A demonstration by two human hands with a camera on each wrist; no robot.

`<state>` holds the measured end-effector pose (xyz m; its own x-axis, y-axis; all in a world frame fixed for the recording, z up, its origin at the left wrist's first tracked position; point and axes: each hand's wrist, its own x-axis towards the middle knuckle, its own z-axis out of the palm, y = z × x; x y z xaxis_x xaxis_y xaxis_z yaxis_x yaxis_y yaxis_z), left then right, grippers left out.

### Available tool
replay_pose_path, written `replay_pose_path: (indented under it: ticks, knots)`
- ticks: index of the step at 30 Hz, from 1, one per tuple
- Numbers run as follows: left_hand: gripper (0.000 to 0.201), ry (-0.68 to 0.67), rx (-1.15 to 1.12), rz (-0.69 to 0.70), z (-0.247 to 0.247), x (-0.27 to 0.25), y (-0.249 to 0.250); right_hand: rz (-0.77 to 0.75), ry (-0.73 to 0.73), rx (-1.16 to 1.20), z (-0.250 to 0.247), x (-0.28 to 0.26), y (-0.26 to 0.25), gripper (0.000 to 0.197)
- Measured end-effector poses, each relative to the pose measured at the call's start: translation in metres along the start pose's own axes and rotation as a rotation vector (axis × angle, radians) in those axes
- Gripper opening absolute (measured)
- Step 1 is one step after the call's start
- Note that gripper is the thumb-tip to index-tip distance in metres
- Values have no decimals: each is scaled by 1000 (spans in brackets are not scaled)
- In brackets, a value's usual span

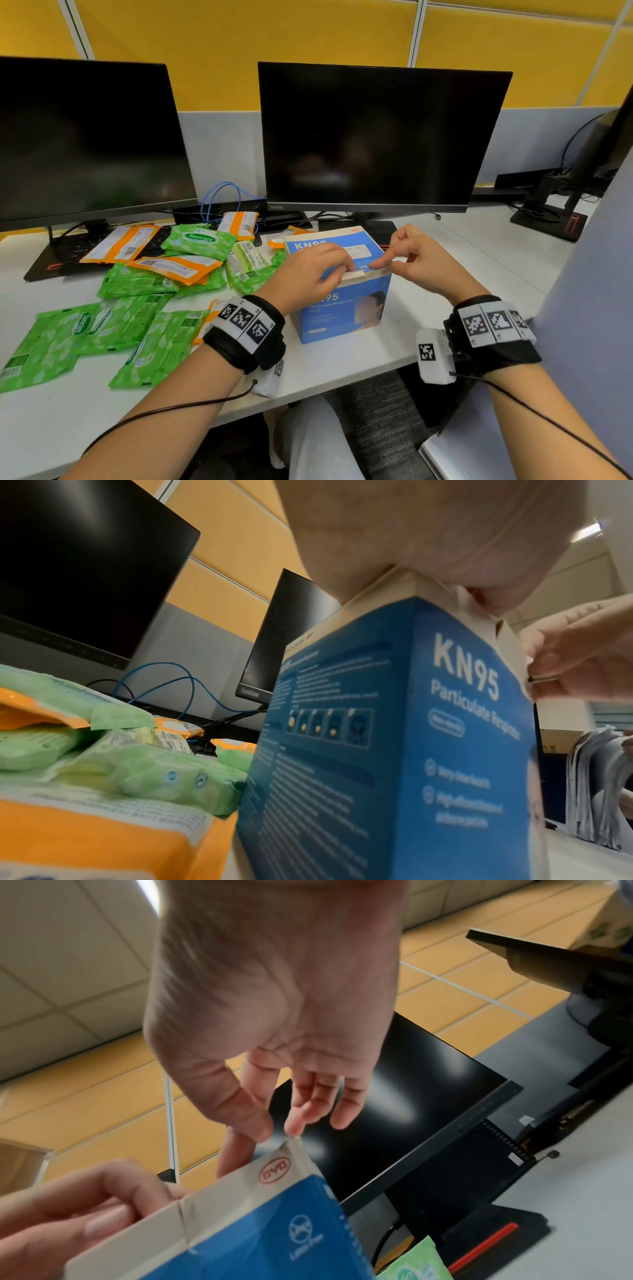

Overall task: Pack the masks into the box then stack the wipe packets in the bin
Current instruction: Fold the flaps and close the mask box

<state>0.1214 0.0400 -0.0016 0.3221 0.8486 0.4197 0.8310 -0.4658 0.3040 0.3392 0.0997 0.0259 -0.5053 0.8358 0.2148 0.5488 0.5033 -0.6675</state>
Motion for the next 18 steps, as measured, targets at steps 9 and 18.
replay_pose_path:
  ticks: [9,18]
  knots:
    - [27,-40,-11,-89,0,0,0,-171,-55,-33,14,-1,-19,19]
    - [25,6,17,-80,5,-1,-1,-263,-20,-255,25,-3,-20,11]
